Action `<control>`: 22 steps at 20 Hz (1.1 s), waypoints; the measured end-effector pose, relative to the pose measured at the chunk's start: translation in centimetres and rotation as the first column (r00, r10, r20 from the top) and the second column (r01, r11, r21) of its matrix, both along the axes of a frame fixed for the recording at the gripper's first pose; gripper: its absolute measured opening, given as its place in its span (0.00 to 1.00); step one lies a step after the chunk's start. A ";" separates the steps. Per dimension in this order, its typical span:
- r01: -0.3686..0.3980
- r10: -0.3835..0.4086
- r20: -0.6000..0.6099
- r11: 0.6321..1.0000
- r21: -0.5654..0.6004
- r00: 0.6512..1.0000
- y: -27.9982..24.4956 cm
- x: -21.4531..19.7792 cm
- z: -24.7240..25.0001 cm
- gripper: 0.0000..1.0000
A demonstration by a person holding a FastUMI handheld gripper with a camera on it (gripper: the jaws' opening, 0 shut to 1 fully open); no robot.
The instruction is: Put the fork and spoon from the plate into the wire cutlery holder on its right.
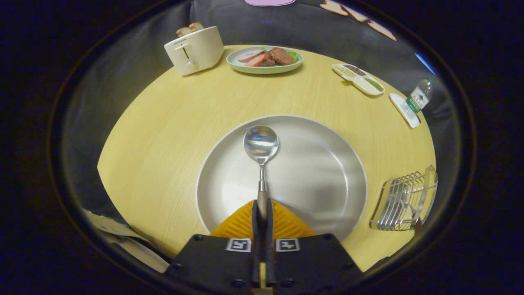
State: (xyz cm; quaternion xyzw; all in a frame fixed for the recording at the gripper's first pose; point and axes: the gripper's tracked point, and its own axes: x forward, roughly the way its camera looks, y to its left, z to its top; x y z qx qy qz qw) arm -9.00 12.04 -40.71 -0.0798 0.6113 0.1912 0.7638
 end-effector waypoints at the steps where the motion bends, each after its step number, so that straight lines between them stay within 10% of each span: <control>1: 0.003 -0.003 -0.001 1.000 0.004 1.000 0.0 -0.2 0.2 0.07; 22: 0.213 -0.215 0.055 0.977 0.026 0.975 -8.7 1.2 9.0 0.07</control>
